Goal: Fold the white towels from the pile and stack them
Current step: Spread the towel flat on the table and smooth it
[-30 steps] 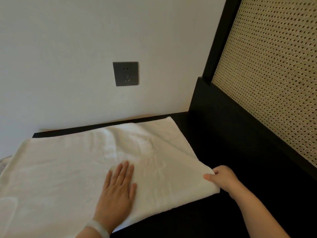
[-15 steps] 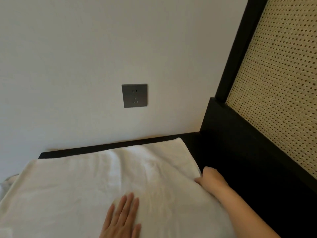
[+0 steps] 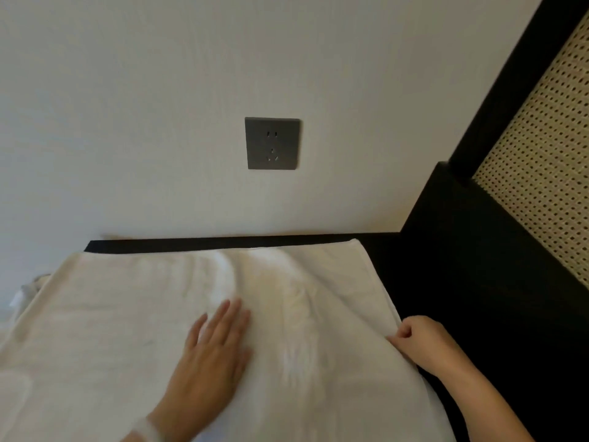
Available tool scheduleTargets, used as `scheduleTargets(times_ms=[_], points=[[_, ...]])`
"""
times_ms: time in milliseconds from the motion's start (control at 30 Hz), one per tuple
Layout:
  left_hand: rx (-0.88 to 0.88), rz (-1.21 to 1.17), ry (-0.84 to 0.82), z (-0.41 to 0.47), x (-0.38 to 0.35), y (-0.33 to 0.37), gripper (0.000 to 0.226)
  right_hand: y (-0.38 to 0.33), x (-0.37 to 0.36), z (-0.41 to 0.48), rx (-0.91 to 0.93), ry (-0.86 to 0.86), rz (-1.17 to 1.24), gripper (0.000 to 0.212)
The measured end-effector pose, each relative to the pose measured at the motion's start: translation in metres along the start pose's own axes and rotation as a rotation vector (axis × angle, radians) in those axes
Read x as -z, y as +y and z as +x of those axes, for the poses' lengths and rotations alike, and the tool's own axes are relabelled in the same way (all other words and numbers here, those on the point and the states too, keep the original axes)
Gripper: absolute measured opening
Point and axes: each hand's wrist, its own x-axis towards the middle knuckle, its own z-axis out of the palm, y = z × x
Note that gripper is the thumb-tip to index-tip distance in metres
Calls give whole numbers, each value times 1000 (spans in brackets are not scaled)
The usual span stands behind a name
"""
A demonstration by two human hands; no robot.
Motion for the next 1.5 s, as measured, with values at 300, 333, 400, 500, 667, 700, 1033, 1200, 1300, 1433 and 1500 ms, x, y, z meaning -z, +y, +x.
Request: scheduleTargets(times_ms=[300, 333, 400, 500, 667, 700, 1033, 1200, 1300, 1433, 1500], points=[[191, -43, 44, 40, -33, -21, 75, 4, 11, -8, 6, -144, -71, 32], [194, -45, 38, 40, -33, -21, 73, 7, 15, -7, -5, -155, -48, 30], [203, -46, 36, 40, -34, -22, 72, 14, 27, -4, -95, -179, -80, 23], [211, -21, 27, 42, -35, -21, 73, 15, 45, 8, -111, -96, -59, 17], [209, -12, 7, 41, -35, -21, 69, -46, 42, 46, 169, 172, 102, 23], [207, -13, 4, 41, -34, -21, 68, -59, 37, 59, 194, 179, 111, 33], [185, -21, 15, 41, -32, -21, 64, -91, 25, 141, 116, 215, 173, 18], [183, -32, 34, 41, -35, -21, 64, -99, 17, 124, 275, 358, 130, 15], [188, -67, 21, 41, -34, -19, 65, -113, -3, 88, 363, 75, 202, 22], [201, -224, 42, 42, -30, -22, 59, -131, -16, 32, 462, -108, 98, 26], [319, -570, 130, 41, -13, -21, 60, -137, -17, -1, 639, -20, 37, 22]])
